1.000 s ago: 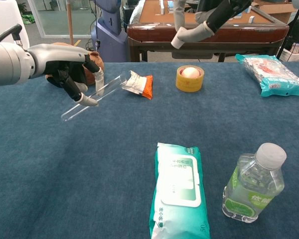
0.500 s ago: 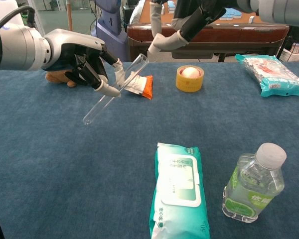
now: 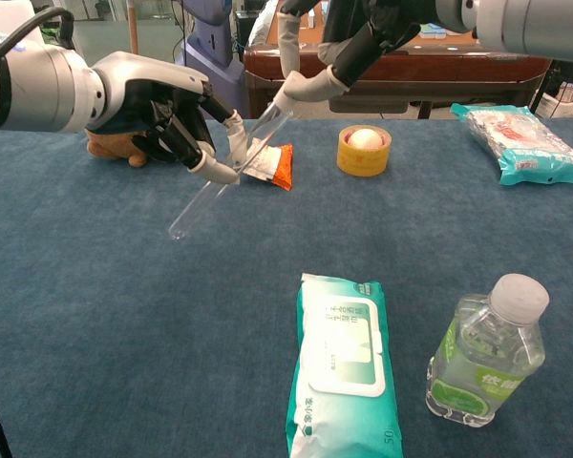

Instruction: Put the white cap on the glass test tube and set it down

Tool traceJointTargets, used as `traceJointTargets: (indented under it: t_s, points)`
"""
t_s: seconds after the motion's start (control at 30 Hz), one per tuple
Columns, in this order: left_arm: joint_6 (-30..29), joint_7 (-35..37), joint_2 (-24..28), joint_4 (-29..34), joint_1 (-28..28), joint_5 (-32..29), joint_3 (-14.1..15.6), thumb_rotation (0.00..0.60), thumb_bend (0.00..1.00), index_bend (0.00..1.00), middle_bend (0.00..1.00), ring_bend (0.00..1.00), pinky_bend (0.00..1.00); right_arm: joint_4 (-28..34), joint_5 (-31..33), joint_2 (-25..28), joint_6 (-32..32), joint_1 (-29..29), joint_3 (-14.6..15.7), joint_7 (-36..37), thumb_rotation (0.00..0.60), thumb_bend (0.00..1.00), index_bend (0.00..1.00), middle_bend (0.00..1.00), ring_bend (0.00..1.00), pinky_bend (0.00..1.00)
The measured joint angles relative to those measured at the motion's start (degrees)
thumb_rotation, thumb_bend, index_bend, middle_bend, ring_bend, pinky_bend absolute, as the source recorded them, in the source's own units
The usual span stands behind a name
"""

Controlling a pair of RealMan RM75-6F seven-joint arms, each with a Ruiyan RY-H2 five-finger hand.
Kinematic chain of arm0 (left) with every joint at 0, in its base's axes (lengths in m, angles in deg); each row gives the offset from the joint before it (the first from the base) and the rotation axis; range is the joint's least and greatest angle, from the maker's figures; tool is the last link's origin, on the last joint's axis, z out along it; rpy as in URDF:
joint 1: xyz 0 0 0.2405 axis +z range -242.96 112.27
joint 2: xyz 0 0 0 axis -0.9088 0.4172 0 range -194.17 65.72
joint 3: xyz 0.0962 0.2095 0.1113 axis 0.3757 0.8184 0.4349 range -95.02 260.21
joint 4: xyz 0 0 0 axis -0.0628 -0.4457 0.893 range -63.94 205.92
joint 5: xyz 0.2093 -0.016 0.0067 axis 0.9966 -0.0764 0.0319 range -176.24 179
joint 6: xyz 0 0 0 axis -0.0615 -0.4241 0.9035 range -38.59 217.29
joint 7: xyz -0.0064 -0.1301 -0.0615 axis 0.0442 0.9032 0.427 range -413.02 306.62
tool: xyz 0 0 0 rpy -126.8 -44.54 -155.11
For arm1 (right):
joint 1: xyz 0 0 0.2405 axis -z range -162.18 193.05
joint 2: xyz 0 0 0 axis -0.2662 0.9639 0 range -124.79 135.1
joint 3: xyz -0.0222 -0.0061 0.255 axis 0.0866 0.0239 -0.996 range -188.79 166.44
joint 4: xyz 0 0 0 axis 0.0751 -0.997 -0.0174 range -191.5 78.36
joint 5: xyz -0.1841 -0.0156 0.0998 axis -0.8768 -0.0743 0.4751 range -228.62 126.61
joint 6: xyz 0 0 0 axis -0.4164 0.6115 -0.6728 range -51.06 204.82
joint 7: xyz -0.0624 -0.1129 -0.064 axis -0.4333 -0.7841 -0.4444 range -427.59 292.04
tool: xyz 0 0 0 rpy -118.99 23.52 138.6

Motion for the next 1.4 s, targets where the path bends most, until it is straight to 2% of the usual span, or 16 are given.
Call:
traceJointTargets:
  t_s: [0.7, 1.4]
  points:
    - [-0.2, 1.5, 0.0, -0.7, -1.8, 0.3, 1.9, 0.600, 0.27, 0.62, 1.00, 1.00, 1.00, -1.3, 1.5, -0.8, -0.4, -1.5, 1.0, 0.5, 0.600, 0.41, 0.63, 1.00, 1.00, 1.00]
    - [-1.7, -0.3, -0.4, -0.8, -4.4, -2.7, 3.5, 0.600, 0.27, 0.62, 1.00, 1.00, 1.00, -2.0, 4.1, -1.8, -0.6, -3.5, 1.9, -1.4, 0.600, 0.41, 0.63, 1.00, 1.00, 1.00]
